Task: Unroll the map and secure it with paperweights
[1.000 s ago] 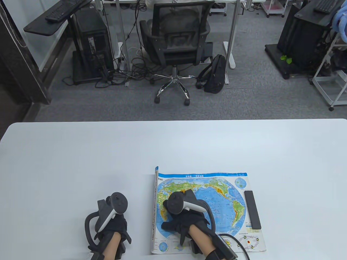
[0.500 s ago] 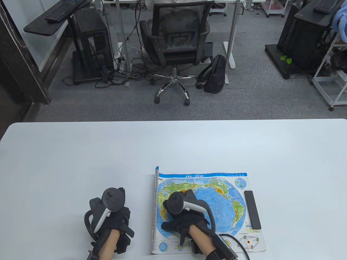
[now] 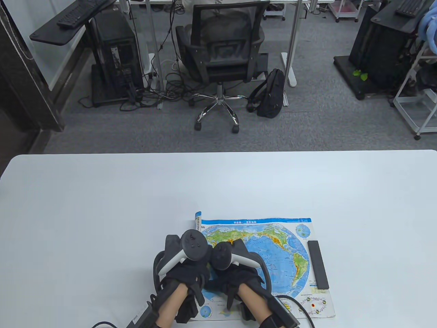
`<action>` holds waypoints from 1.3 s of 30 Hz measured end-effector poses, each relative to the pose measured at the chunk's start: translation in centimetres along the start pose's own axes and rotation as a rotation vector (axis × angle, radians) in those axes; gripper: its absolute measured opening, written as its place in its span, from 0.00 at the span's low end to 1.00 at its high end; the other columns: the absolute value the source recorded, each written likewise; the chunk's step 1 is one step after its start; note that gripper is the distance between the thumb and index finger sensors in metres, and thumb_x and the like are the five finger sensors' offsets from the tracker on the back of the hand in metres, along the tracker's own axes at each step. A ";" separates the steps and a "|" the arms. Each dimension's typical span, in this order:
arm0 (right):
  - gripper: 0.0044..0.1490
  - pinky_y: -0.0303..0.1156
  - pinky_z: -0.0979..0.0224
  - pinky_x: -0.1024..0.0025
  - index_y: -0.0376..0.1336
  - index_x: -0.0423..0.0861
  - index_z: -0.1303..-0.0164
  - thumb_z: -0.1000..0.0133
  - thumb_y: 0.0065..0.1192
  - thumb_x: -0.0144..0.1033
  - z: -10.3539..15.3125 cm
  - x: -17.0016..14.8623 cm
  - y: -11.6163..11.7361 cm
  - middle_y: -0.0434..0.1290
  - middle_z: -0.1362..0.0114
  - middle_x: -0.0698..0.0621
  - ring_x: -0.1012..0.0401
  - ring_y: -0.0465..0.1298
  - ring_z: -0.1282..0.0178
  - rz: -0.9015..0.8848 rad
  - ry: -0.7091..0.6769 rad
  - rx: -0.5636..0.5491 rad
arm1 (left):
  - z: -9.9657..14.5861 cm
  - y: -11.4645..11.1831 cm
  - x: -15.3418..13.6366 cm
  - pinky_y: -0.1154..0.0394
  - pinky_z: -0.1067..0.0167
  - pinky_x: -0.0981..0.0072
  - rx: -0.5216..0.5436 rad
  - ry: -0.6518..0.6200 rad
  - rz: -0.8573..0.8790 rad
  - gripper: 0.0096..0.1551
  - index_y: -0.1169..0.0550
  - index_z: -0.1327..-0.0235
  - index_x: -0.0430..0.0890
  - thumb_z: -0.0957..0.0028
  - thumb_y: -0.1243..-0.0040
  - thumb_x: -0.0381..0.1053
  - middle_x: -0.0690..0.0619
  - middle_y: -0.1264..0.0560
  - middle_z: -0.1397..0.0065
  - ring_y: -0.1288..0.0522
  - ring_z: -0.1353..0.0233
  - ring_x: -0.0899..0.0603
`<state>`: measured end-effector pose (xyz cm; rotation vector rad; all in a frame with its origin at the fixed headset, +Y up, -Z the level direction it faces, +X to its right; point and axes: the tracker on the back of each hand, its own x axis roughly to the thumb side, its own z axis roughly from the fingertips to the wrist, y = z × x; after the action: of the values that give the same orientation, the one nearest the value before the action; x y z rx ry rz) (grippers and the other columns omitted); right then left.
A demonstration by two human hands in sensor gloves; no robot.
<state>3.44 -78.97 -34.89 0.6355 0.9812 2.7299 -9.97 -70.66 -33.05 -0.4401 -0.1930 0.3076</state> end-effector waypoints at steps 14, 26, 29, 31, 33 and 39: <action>0.49 0.28 0.50 0.18 0.28 0.52 0.23 0.37 0.49 0.58 0.0 0.0 0.0 0.17 0.27 0.29 0.25 0.21 0.38 -0.004 -0.003 -0.006 | -1.5 -1.3 -3.7 0.23 0.46 0.50 -0.028 0.233 -0.186 0.40 0.40 0.24 0.48 0.50 0.37 0.44 0.37 0.45 0.21 0.31 0.32 0.31; 0.49 0.28 0.50 0.18 0.28 0.52 0.23 0.37 0.49 0.59 0.1 -0.1 0.0 0.17 0.27 0.29 0.25 0.21 0.38 -0.004 -0.003 -0.006 | -3.6 -2.7 -4.6 0.23 0.45 0.52 0.076 0.328 -0.164 0.39 0.41 0.25 0.47 0.49 0.38 0.43 0.36 0.45 0.21 0.33 0.32 0.32; 0.49 0.28 0.50 0.18 0.28 0.52 0.23 0.37 0.49 0.59 0.1 -0.1 0.0 0.17 0.27 0.29 0.25 0.21 0.38 -0.004 -0.003 -0.005 | -3.9 -3.1 -4.1 0.22 0.45 0.53 0.105 0.341 -0.220 0.39 0.42 0.25 0.47 0.48 0.39 0.43 0.36 0.46 0.21 0.33 0.33 0.32; 0.49 0.28 0.50 0.18 0.28 0.52 0.23 0.37 0.49 0.59 0.1 -0.1 0.0 0.17 0.27 0.29 0.25 0.21 0.38 -0.004 -0.004 -0.004 | -3.9 -3.2 -4.0 0.22 0.45 0.53 0.102 0.342 -0.238 0.39 0.42 0.25 0.47 0.48 0.39 0.43 0.36 0.47 0.21 0.32 0.32 0.32; 0.49 0.28 0.50 0.18 0.27 0.52 0.23 0.37 0.49 0.59 0.1 -0.1 0.1 0.16 0.27 0.29 0.25 0.21 0.38 -0.005 -0.006 -0.007 | -3.8 -3.2 -4.1 0.23 0.44 0.53 0.093 0.342 -0.228 0.39 0.43 0.24 0.47 0.47 0.40 0.44 0.36 0.47 0.21 0.33 0.32 0.32; 0.54 0.31 0.47 0.17 0.23 0.48 0.26 0.38 0.49 0.59 0.8 -0.2 -0.4 0.20 0.26 0.26 0.24 0.25 0.35 -0.008 -0.039 -0.062 | -3.2 -2.3 -4.9 0.27 0.38 0.49 0.053 0.318 -0.127 0.41 0.46 0.23 0.49 0.45 0.42 0.53 0.38 0.50 0.20 0.36 0.27 0.33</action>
<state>4.01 -78.24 -34.69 0.6700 0.8847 2.7186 -13.20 -75.49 -35.42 -0.4163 0.0976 0.1151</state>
